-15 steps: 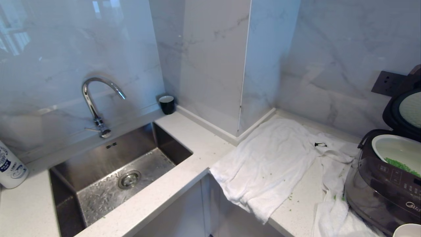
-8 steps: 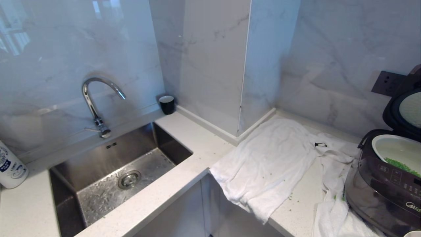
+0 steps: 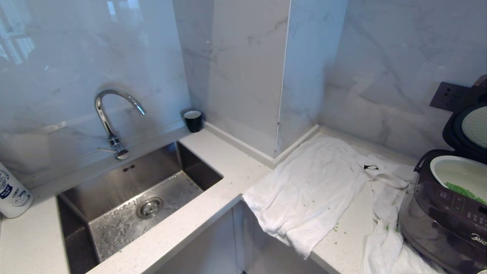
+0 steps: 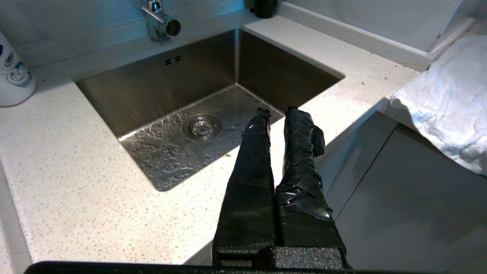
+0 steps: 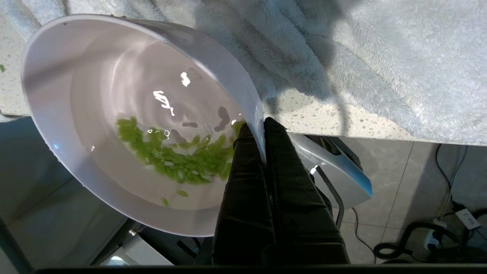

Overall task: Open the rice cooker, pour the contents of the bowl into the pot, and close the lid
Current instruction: Place the bowl on the table

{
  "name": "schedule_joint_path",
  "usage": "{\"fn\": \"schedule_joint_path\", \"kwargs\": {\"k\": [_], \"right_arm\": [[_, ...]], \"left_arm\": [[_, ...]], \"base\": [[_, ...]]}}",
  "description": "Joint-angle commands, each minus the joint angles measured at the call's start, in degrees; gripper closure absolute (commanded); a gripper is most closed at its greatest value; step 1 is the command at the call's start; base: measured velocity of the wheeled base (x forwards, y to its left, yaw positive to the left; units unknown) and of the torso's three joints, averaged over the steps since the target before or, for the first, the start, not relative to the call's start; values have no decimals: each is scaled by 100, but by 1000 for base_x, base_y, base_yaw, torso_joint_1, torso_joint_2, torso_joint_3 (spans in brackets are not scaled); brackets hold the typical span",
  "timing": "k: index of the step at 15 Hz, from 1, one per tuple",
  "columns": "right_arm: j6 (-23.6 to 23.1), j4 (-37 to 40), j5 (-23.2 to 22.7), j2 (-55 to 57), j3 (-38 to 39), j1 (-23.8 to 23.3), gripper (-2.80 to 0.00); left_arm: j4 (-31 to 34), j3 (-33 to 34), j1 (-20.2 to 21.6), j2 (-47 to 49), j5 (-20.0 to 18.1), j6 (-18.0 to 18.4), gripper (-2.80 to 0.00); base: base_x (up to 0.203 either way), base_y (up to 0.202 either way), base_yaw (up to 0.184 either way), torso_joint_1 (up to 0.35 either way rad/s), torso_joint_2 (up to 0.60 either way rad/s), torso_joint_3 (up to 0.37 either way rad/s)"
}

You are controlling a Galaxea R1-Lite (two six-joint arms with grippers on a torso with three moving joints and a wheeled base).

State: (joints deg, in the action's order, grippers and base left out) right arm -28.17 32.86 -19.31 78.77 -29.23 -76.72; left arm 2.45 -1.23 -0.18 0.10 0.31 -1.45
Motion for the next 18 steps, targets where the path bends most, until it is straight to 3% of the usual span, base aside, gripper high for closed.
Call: {"fn": "schedule_joint_path", "kwargs": {"k": [1, 18], "right_arm": [[-72, 17, -33, 153, -63, -174, 0], [-470, 19, -195, 1525, -1107, -1426, 0]], "left_arm": [[1, 0, 1, -1, 4, -4, 0], [19, -9, 1, -1, 4, 4, 0]], "base": [[0, 0, 0, 0, 0, 0], [0, 0, 0, 0, 0, 0]]}}
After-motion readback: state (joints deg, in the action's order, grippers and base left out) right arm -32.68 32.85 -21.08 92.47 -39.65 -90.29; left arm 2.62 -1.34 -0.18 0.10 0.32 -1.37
